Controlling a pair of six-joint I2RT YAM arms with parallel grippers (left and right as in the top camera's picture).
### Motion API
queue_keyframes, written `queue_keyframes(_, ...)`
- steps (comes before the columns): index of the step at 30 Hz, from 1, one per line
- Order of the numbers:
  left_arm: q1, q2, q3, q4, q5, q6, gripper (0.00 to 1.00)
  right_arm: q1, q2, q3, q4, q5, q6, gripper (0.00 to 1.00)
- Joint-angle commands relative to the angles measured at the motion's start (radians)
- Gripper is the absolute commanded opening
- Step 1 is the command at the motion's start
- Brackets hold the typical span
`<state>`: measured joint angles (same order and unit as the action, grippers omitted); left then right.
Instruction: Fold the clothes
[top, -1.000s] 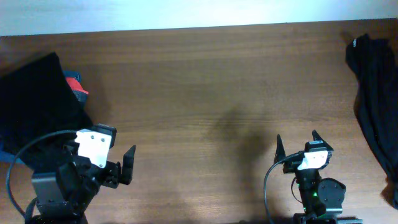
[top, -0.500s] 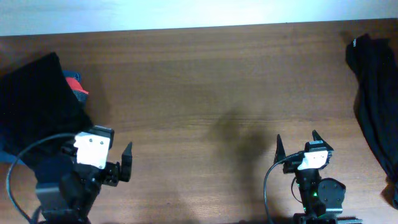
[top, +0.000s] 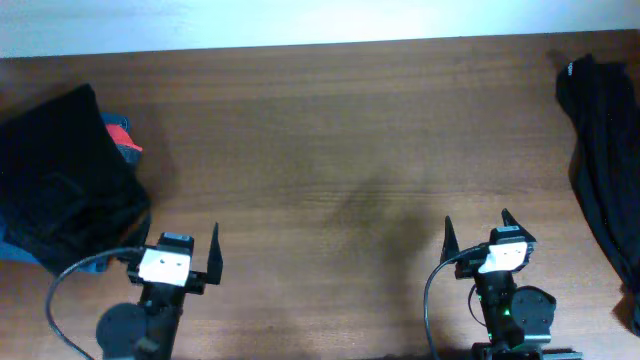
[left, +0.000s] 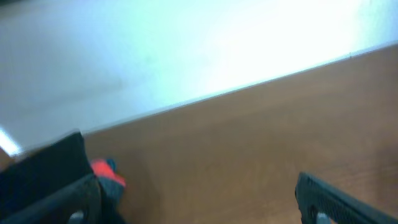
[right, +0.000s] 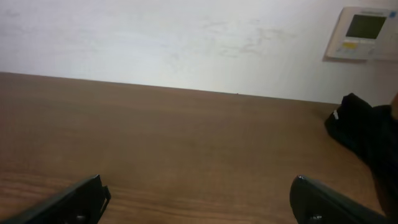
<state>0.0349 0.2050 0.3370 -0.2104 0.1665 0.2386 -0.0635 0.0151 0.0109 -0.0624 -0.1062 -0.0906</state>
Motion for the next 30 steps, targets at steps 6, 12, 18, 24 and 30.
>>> queue_keyframes(6, 0.008, -0.200, -0.309, 0.322, -0.005, -0.006, 0.99, 0.006, -0.008, -0.005, -0.004, -0.013, -0.006, 0.99)
queue_keyframes(12, 0.040, -0.200, -0.328, 0.337, -0.008, 0.002, 0.99, 0.006, -0.008, -0.005, -0.004, -0.013, -0.006, 0.99)
queue_keyframes(18, 0.081, -0.200, -0.328, 0.149, 0.091, 0.002, 0.99, 0.006, -0.008, -0.005, -0.004, -0.013, -0.006, 0.99)
queue_keyframes(24, 0.081, -0.200, -0.327, 0.151, 0.100, -0.006, 0.99, 0.006, -0.008, -0.005, -0.004, -0.014, -0.006, 0.99)
queue_keyframes(30, 0.081, -0.198, -0.328, 0.151, 0.099, -0.006, 0.99, 0.006, -0.008, -0.005, -0.004, -0.013, -0.006, 0.99)
